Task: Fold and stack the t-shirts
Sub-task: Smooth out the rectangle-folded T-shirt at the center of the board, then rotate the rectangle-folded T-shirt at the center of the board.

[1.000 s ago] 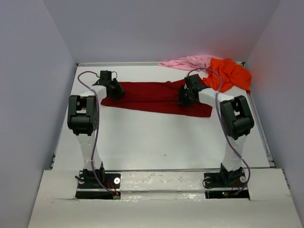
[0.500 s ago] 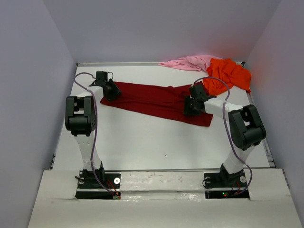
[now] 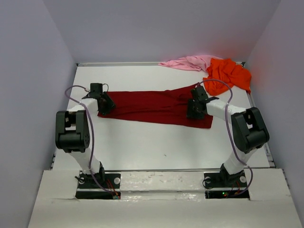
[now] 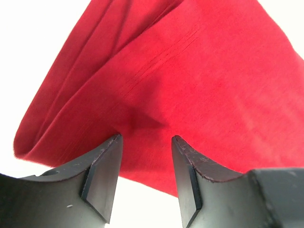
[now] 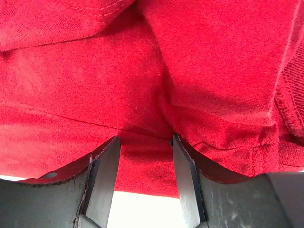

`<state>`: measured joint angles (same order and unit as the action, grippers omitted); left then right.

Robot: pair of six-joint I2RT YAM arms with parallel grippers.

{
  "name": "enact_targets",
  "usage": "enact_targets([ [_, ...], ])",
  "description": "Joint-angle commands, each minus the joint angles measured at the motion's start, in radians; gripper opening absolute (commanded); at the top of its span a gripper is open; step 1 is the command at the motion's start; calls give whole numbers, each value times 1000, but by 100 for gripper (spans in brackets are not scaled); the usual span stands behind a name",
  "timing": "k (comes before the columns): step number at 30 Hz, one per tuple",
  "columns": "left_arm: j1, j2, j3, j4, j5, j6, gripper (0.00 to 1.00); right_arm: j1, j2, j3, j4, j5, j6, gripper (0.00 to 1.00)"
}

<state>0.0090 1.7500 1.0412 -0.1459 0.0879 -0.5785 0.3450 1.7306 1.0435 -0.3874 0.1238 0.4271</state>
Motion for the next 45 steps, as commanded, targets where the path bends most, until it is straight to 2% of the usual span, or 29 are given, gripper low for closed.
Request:
enact_targets([
  [1,16,-102,-88,-30,-30,-18,57,-18,-9,10,-36,39,1,54],
  [6,23,-236,-214,-3,12,-41,57,-38,18,39,-36,48,-2,54],
  [8,25,-325,-208,-23,3,-41,57,-38,24,62,-38,36,-5,54],
  [13,20,-496,-5,-89,4,-12,57,-38,14,99,-44,16,-11,54],
  [18,6,-563,120,-87,-34,42,57,-38,15,176,-71,-13,-24,52],
  [21,-4,-599,63,-6,-82,57,57,-38,33,204,-82,-10,-24,52],
  [22,-44,-625,2,17,-132,58,57,-38,44,223,-84,-10,-24,52],
  [24,-55,-650,-82,86,-154,66,57,-29,96,256,-116,-16,-28,52],
  [31,-76,-771,-147,181,-94,117,56,-29,214,303,-108,60,-14,52],
  [34,-92,-784,-150,184,-106,157,56,-29,245,317,-96,94,-10,52],
  [38,-136,-715,-110,116,-143,226,54,-29,285,355,-97,94,-16,52],
  [45,-165,-672,-86,71,-215,272,53,-29,374,513,-116,65,-74,53],
])
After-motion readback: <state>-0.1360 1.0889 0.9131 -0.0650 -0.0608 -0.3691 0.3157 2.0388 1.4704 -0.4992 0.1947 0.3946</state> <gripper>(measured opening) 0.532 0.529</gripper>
